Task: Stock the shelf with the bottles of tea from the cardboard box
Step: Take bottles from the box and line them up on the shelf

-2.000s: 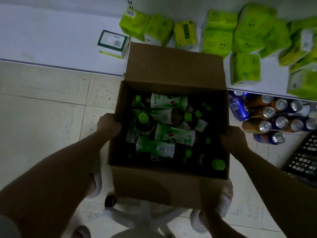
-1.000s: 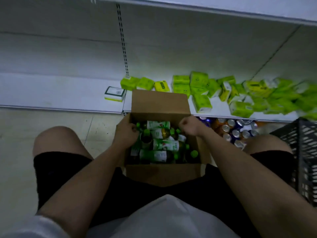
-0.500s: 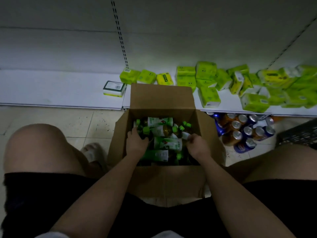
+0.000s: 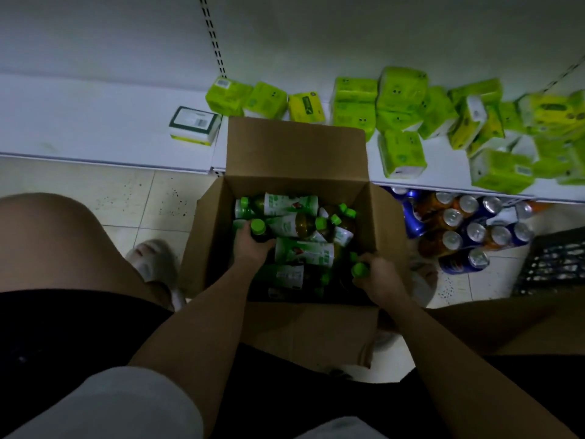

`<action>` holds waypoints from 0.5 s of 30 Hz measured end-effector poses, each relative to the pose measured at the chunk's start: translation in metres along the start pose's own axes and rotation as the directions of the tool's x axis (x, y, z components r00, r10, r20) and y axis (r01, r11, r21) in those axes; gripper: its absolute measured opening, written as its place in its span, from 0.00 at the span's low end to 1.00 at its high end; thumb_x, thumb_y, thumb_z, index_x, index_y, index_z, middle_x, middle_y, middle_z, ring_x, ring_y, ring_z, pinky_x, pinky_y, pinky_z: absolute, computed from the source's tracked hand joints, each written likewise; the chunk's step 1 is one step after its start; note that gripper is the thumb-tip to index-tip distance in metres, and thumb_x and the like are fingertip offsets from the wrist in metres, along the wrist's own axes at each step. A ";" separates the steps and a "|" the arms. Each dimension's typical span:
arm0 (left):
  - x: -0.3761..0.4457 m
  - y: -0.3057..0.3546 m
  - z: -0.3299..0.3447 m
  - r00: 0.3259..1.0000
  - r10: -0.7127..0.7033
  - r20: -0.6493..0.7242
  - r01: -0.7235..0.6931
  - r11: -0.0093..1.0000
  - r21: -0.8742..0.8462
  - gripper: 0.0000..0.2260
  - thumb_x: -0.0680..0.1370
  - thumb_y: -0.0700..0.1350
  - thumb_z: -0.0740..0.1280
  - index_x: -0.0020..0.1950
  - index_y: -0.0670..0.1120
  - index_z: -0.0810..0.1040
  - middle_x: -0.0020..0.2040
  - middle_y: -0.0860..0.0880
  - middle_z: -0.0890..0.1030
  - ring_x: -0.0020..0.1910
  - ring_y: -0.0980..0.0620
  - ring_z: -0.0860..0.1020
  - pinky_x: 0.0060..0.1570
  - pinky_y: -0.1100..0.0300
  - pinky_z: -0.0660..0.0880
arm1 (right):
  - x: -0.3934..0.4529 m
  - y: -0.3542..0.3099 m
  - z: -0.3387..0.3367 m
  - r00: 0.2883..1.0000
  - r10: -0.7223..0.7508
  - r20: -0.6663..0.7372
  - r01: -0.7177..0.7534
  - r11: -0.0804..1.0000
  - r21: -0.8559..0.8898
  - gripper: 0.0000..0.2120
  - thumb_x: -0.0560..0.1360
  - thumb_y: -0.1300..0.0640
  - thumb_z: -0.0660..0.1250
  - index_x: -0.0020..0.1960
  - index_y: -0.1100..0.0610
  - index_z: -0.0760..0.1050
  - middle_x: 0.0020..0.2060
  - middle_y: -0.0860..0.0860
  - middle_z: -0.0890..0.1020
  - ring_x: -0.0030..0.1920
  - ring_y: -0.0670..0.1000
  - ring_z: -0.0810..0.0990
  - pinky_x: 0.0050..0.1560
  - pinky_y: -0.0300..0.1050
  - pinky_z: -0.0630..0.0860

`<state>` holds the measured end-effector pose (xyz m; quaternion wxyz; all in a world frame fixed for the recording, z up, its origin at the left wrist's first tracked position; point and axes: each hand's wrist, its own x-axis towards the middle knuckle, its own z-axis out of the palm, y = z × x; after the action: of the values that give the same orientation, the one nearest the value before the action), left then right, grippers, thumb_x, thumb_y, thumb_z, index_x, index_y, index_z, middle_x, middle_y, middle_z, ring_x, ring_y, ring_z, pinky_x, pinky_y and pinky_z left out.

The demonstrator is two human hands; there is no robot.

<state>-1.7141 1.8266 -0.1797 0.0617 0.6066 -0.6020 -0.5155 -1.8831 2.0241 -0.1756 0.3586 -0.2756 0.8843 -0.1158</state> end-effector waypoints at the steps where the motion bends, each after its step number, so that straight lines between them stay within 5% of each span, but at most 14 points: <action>1: 0.001 -0.001 0.004 1.000 0.005 -0.029 -0.004 1.000 0.021 0.23 0.73 0.40 0.74 0.66 0.41 0.73 0.65 0.41 0.75 0.65 0.41 0.73 0.64 0.49 0.70 | 0.001 0.002 0.001 0.999 -0.023 -0.025 0.023 0.999 0.026 0.19 0.71 0.64 0.71 0.61 0.62 0.76 0.60 0.60 0.77 0.58 0.60 0.77 0.49 0.41 0.69; 7: 0.009 -0.016 0.019 0.995 0.006 -0.098 0.013 0.982 0.190 0.26 0.75 0.50 0.71 0.71 0.48 0.71 0.69 0.41 0.67 0.69 0.38 0.65 0.69 0.46 0.64 | 0.003 0.008 0.005 0.991 -0.101 -0.088 0.111 0.986 0.126 0.21 0.70 0.63 0.73 0.62 0.59 0.77 0.60 0.58 0.77 0.60 0.60 0.75 0.58 0.45 0.71; 10: 0.010 -0.020 0.022 0.997 -0.004 -0.071 0.013 0.991 0.131 0.25 0.76 0.51 0.70 0.72 0.49 0.70 0.70 0.42 0.68 0.70 0.38 0.64 0.69 0.44 0.65 | 0.012 0.011 0.004 0.992 -0.122 -0.026 0.124 0.985 0.120 0.22 0.69 0.60 0.74 0.62 0.59 0.77 0.60 0.59 0.77 0.60 0.60 0.75 0.61 0.54 0.73; 15: 0.005 -0.016 0.025 0.999 0.002 -0.052 -0.003 1.000 -0.024 0.24 0.77 0.45 0.69 0.72 0.45 0.69 0.67 0.42 0.74 0.67 0.43 0.72 0.66 0.46 0.70 | 0.015 0.005 0.008 0.980 -0.183 0.084 0.155 0.953 0.261 0.18 0.74 0.59 0.71 0.63 0.59 0.74 0.60 0.57 0.79 0.60 0.57 0.77 0.60 0.51 0.74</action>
<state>-1.7218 1.8407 -0.2051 0.0855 0.6185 -0.5946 -0.5067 -1.8883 2.0193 -0.1916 0.4267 -0.3081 0.8148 -0.2432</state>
